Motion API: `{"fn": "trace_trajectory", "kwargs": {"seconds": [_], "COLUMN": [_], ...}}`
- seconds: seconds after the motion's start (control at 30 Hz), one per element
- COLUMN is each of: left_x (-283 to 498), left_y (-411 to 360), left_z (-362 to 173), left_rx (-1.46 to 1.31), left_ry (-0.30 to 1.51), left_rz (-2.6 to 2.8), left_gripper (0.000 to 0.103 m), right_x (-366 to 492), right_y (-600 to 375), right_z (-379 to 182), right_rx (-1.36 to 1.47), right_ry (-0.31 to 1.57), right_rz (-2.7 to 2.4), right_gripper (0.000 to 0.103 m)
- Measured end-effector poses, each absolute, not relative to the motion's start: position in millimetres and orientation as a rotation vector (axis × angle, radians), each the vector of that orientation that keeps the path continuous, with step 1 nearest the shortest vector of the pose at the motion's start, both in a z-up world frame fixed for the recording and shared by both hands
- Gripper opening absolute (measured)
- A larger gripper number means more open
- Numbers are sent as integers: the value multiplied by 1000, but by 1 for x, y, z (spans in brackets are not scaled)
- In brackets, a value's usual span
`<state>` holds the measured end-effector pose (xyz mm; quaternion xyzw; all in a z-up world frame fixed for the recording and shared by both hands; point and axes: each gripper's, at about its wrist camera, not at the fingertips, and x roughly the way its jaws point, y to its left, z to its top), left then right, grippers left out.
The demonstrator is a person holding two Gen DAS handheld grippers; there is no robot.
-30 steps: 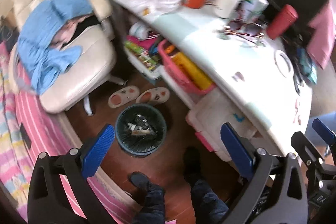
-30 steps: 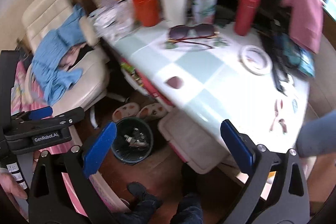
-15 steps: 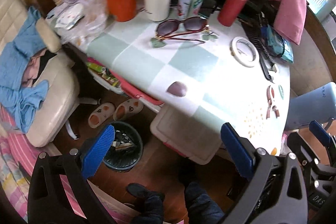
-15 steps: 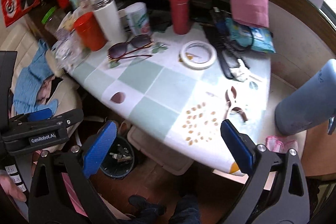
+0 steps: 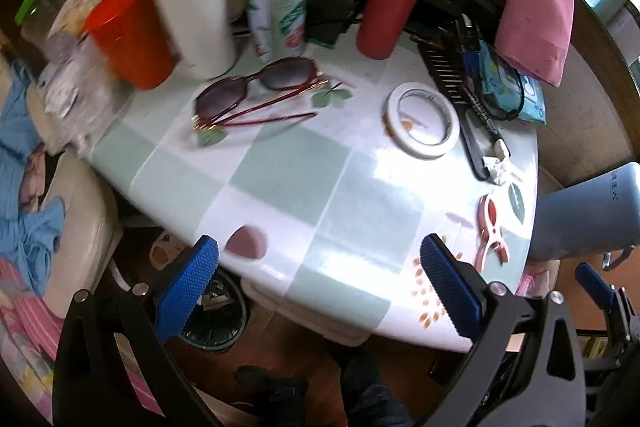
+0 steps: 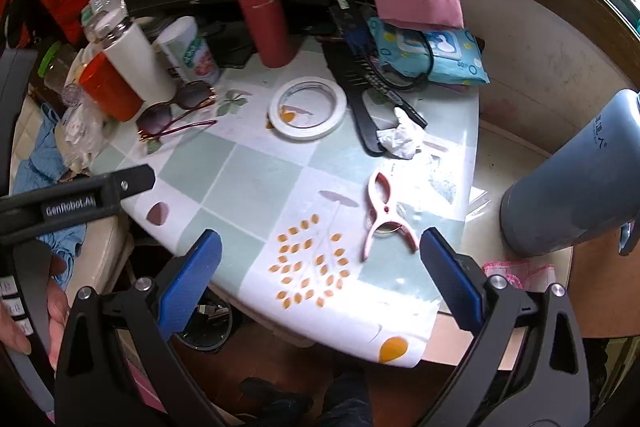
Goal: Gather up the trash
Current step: 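Raise both open tools from the bin back over the table, then lower the left tool to the white tape roll while the right tool approaches the pink clip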
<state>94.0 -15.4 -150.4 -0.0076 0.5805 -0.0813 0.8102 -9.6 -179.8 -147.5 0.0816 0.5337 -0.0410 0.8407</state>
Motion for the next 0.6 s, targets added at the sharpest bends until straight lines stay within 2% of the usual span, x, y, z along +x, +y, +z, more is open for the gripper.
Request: {"fn": "trace_trajectory", "kwargs": {"seconds": [0.6], "left_x": [168], "left_y": [-86], "left_z": [-194], "left_rx": [44], "left_ry": [1289], "left_rz": [-227], "left_gripper": [98], "right_x": [23], "right_y": [-237], "right_z": [-198], "right_rx": [218], "right_ry": [1199], "right_rz": [-144], "right_gripper": [98]}}
